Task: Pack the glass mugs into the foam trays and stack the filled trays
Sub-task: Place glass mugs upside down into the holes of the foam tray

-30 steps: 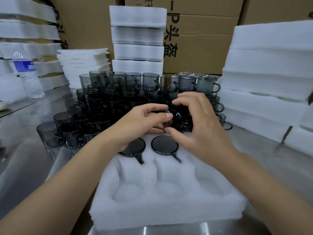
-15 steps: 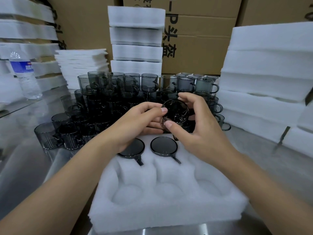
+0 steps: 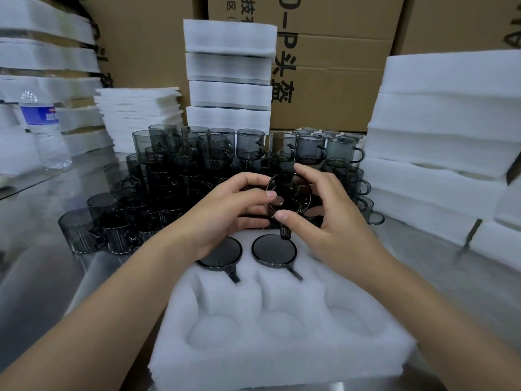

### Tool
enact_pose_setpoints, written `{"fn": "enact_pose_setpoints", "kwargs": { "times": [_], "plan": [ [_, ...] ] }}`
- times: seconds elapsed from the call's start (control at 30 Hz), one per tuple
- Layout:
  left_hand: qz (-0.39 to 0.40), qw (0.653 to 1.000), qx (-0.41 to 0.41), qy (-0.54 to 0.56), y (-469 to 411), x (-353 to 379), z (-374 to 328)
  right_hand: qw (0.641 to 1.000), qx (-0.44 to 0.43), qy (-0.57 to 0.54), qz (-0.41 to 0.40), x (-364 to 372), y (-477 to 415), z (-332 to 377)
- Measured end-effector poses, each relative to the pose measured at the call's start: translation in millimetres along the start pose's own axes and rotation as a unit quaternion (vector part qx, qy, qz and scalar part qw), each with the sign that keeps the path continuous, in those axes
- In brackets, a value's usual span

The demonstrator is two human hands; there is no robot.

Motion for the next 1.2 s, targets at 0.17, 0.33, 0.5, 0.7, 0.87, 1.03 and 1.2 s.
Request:
{"fn": "enact_pose_setpoints", "kwargs": {
  "times": [0.17, 0.33, 0.5, 0.7, 0.87, 1.03, 1.2],
  "plan": [
    [-0.001, 1.000, 0.004, 0.008, 0.0, -2.4, 0.3, 0.999, 0.009, -0.034, -0.004, 0.1, -0.9, -0.9],
    [0.001, 1.000, 0.008, -0.010, 1.0, 0.3, -0.3, 0.998, 0.007, -0.057, -0.017, -2.3, 0.1, 0.8],
    [0.013, 1.000, 0.014, -0.015, 3.2, 1.8, -0.6, 0.999, 0.011, -0.044, -0.013, -3.4, 1.4, 2.4],
    [0.016, 0.999, 0.014, -0.025, 3.1, 2.2, -0.1, 1.000, 0.009, -0.001, -0.019, -5.5, 0.5, 5.7],
    [0.033, 0.997, 0.014, -0.073, 3.4, 3.9, -0.4, 0.998, 0.032, -0.054, -0.020, -18.9, -3.7, 6.9],
    [0.038, 0.994, 0.007, -0.105, 3.2, 6.4, 0.2, 0.977, 0.107, -0.169, 0.074, -53.8, -9.2, -2.6],
    [0.033, 0.992, -0.004, -0.126, 2.4, 6.4, 0.5, 0.961, 0.122, -0.136, 0.207, -67.5, -3.9, -9.3]
  ]
}}
Point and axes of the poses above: each hand's wrist, its own y-axis away from the middle knuckle, its own x-axis out of the palm, z = x × y, the point moved 2 cm from there along -y, towards the middle knuckle, and after that the axes turned 6 degrees about z, right-handed, at the moved point
